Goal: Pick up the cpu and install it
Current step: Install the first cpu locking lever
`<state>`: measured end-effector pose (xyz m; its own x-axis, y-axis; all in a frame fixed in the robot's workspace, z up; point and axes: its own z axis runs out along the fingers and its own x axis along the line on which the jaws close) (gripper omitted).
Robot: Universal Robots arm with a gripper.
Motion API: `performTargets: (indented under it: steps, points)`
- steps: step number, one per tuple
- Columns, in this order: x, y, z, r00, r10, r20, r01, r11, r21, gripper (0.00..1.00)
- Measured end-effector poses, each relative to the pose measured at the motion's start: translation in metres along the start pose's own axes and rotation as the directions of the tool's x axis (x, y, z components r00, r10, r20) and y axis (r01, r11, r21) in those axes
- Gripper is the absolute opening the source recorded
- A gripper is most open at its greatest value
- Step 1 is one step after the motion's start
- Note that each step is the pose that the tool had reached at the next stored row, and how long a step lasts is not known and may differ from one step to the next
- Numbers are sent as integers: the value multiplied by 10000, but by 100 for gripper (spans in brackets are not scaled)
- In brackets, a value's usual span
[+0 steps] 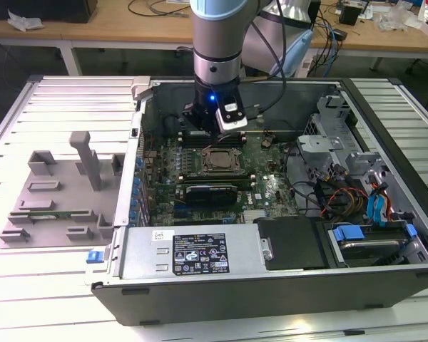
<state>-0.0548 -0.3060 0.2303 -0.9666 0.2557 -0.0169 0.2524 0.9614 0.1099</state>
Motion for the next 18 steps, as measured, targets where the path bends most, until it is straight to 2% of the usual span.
performTargets:
  steps: [9, 13, 15, 16, 18]
  points:
    - [11, 50, 35, 9995, 309, 34, -309, 9995, 6, 11]
    - [20, 107, 74, 9985, 540, 60, -540, 9985, 8, 11]
    - [-47, 123, 100, 9974, 714, 78, -714, 9974, 12, 11]
    - [-55, 124, 107, 9964, 837, 93, -837, 9965, 12, 11]
    - [-55, 123, 123, 9914, 1301, 145, -1301, 9915, 15, 11]
